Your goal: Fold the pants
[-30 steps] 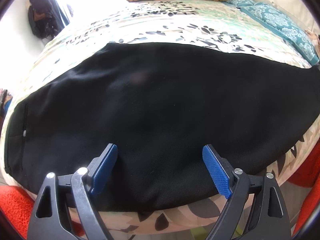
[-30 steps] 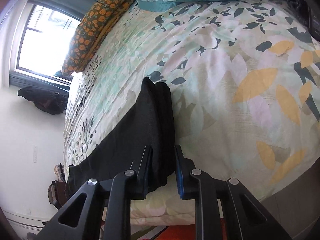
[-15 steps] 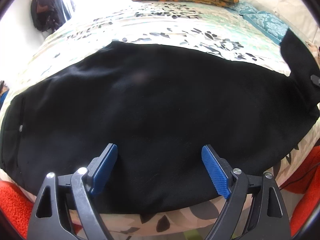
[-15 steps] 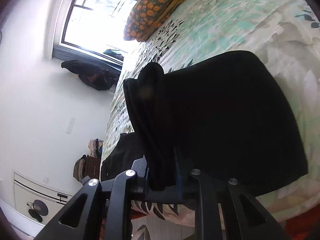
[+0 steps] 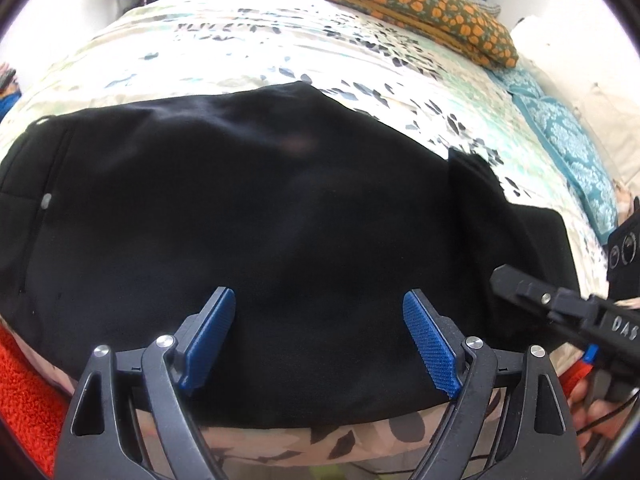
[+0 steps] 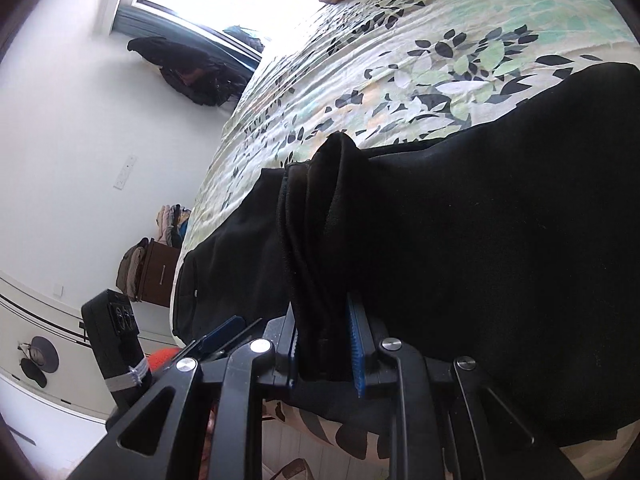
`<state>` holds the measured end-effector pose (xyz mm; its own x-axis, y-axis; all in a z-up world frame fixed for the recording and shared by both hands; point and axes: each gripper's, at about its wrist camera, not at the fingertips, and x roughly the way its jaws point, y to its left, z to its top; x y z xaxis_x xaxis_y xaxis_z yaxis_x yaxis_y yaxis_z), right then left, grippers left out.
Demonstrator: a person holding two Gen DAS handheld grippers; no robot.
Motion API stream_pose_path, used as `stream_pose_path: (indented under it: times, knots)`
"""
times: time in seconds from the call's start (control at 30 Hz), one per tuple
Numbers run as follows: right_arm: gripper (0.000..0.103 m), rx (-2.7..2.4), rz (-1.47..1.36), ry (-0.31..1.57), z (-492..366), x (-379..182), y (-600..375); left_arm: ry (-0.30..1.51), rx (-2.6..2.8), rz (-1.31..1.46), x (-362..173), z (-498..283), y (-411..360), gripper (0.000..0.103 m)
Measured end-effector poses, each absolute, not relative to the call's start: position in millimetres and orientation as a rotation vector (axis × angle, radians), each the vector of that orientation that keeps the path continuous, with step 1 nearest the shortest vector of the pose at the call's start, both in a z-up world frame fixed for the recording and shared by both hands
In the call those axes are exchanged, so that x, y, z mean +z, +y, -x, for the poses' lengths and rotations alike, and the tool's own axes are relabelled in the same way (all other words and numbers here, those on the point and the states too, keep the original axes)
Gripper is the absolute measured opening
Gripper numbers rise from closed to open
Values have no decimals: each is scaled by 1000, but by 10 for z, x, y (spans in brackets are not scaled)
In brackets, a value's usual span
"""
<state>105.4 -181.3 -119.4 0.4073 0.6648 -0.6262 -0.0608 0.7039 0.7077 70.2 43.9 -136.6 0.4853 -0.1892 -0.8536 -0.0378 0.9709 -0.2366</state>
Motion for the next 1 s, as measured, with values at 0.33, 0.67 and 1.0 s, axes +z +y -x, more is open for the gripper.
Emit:
stream_pose_path:
  times: [0.33,0.67,1.0]
  knots:
    - [92,639,-192,967,-381,-598,-1643,945,-168,322,-1018,-637,584,86]
    - [100,304,-332,856,-25,-616,-2640,1067,-413,50,-1240,-844,-463,29]
    - [100,64,-344,798,-96,-599,-3106,1099,-339,80,-1220,-731,-300,5]
